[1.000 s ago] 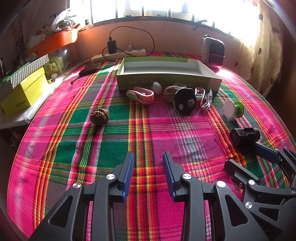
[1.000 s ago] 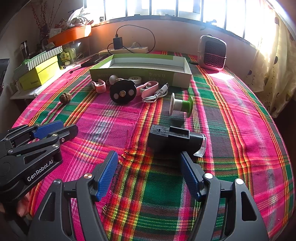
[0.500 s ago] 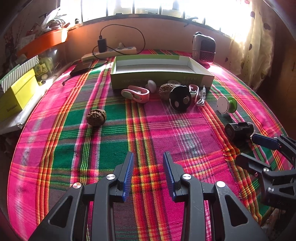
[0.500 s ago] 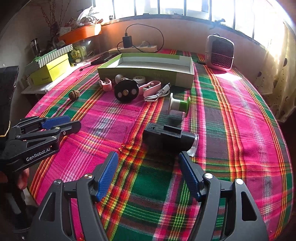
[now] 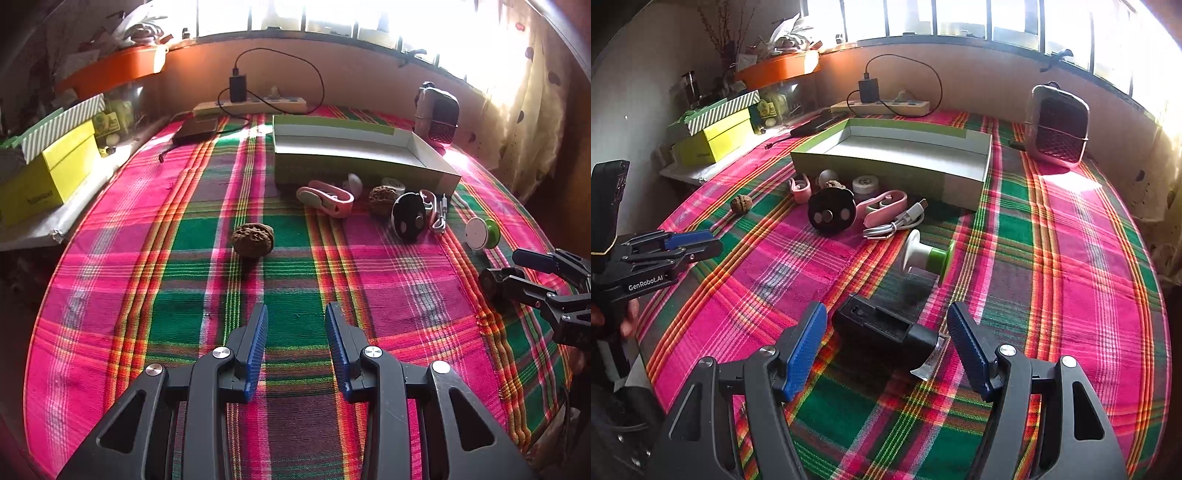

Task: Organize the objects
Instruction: 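Move the right gripper to the black rectangular gadget while the left gripper approaches the walnut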

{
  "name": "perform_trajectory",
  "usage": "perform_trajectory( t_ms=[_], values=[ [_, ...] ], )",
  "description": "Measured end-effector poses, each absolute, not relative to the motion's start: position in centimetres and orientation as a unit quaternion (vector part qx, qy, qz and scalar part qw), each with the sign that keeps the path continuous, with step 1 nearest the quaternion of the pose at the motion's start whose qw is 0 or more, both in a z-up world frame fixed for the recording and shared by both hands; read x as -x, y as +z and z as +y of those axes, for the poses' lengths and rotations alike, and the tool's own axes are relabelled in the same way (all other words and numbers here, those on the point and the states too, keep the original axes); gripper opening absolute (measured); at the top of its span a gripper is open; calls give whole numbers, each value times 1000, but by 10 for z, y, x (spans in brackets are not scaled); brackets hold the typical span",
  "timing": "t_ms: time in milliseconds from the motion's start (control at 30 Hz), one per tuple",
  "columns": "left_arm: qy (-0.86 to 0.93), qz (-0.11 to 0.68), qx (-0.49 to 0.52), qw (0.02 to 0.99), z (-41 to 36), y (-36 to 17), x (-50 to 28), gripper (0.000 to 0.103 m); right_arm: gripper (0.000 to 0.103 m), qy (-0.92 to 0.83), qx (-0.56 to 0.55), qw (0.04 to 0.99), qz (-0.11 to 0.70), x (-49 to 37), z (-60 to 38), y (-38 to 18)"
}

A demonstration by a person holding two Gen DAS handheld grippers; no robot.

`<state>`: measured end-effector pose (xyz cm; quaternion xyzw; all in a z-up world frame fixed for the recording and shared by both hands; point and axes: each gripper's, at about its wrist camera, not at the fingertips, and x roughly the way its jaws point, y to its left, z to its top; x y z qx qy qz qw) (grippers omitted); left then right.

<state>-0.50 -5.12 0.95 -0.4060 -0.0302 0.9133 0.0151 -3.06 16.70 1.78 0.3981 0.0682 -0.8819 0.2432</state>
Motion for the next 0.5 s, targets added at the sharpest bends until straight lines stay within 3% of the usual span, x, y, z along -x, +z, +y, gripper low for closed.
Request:
perform_trajectory(
  t_ms=[500],
  values=[
    [910,-37,412,3,-64,7,15,30,68,-859,-414,298,50,13,167,17]
  ],
)
